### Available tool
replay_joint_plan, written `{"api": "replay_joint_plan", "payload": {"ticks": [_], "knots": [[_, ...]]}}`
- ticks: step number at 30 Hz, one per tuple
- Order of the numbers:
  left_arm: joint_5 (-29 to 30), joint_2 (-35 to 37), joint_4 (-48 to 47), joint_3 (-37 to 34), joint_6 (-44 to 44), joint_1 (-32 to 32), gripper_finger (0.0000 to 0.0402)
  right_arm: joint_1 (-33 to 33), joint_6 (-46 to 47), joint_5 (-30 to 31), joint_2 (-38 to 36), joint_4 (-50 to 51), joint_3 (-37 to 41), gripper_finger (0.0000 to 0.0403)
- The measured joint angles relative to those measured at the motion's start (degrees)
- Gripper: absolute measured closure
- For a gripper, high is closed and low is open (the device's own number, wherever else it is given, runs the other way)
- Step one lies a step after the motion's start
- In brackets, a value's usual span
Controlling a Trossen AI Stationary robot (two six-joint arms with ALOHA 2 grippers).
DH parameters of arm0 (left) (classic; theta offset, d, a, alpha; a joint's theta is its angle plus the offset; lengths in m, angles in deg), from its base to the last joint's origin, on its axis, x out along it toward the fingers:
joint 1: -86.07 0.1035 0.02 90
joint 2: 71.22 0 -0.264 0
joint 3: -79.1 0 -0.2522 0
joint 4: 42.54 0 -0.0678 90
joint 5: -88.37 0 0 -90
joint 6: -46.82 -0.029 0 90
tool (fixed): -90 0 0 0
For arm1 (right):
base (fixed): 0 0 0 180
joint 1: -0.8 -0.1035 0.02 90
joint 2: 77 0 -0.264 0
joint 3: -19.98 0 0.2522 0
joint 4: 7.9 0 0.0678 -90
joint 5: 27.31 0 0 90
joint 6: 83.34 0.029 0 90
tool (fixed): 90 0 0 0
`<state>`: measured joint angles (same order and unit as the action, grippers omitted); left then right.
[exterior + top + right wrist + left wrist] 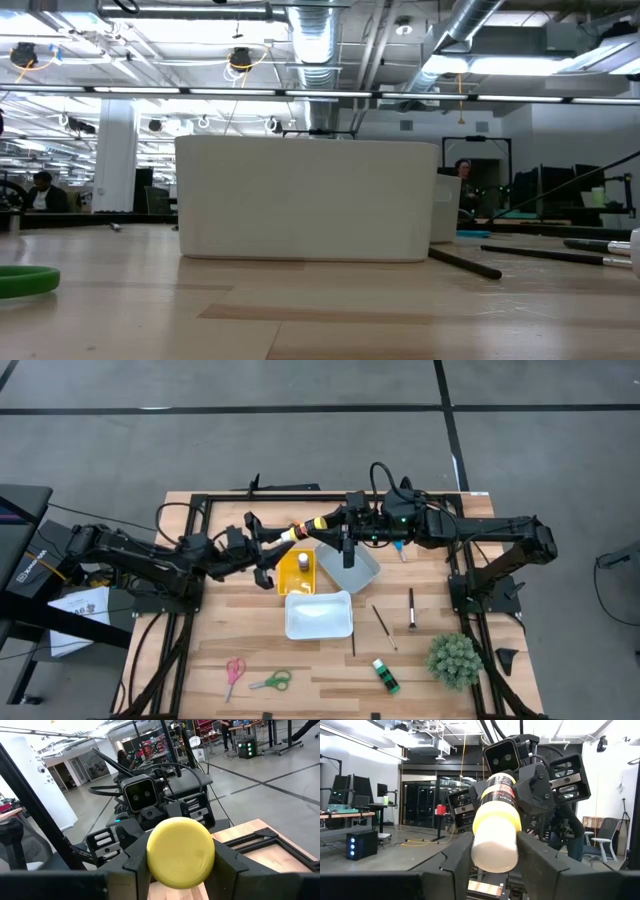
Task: Pick & Place Paint Supplies
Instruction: Put the yellow paint bottle into the yellow bin
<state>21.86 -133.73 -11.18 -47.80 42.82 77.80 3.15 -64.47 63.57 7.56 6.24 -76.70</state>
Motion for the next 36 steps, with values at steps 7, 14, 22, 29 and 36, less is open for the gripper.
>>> {"api": "replay_joint_plan", "payload": {"ticks": [7, 14, 22, 29, 36], "knots": [[-0.35, 0.84, -0.58, -0.04, 0.22, 0.0, 0.0291, 0.0, 0.02, -0.04, 0.02, -0.02, -0.07, 0.0269], [0.06, 0.87, -0.67, -0.04, 2.74, 0.0, 0.0291, 0.01, -0.34, 0.63, 0.07, -0.57, -0.05, 0.0244], [0.39, 1.13, -3.45, -0.02, 6.07, -0.05, 0.0291, 0.18, -2.58, 1.17, 0.09, -2.82, 0.04, 0.0198], [0.15, 1.21, -6.86, 0.04, 8.72, -1.49, 0.0291, 1.34, -2.86, 0.85, 0.09, -3.02, 0.04, 0.0179], [0.06, 3.71, -20.11, 0.04, 14.9, -3.88, 0.0291, 3.23, -3.75, 0.62, -1.52, -2.65, -0.07, 0.0178]]}}
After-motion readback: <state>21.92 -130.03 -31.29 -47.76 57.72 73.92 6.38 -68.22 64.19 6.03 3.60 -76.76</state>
